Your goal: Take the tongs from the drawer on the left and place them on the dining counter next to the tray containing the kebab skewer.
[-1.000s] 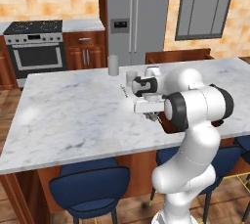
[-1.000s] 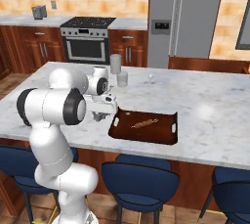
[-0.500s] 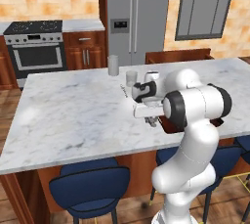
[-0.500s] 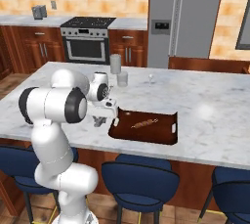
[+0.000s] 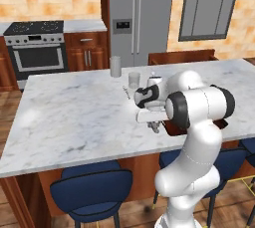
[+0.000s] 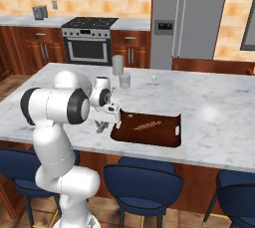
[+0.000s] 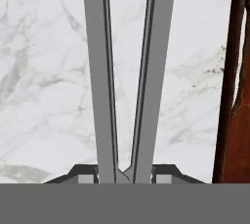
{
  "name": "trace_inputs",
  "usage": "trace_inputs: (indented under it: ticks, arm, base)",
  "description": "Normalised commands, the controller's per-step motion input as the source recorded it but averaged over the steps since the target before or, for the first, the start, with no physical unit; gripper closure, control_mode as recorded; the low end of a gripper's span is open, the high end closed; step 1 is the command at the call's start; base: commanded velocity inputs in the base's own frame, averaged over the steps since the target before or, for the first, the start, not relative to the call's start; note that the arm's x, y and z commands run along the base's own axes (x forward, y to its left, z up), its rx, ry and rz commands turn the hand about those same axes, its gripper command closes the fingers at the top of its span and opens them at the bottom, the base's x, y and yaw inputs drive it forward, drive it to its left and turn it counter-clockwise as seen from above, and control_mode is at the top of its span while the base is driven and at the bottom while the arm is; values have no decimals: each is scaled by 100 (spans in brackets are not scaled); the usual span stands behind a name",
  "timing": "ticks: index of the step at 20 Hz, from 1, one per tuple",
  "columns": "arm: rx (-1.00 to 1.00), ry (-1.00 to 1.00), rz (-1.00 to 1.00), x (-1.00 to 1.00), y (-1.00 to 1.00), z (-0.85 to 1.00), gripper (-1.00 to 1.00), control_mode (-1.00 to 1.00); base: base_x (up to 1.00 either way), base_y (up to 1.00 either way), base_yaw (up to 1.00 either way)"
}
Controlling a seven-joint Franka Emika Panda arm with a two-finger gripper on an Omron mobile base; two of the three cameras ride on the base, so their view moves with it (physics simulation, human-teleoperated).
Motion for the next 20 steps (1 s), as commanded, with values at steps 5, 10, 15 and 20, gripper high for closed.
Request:
trace_inputs:
  ticks: [5,10,15,20]
  arm:
    - [0,0,0,-3,0,0,-100,-100]
    - [0,-3,-1,-24,-7,27,-100,-100]
    - [0,-16,0,-68,0,86,-100,-100]
    - [0,-21,0,-100,0,77,-100,-100]
  base:
    - [0,0,0]
    - [0,0,0]
    - [0,0,0]
    - [0,0,0]
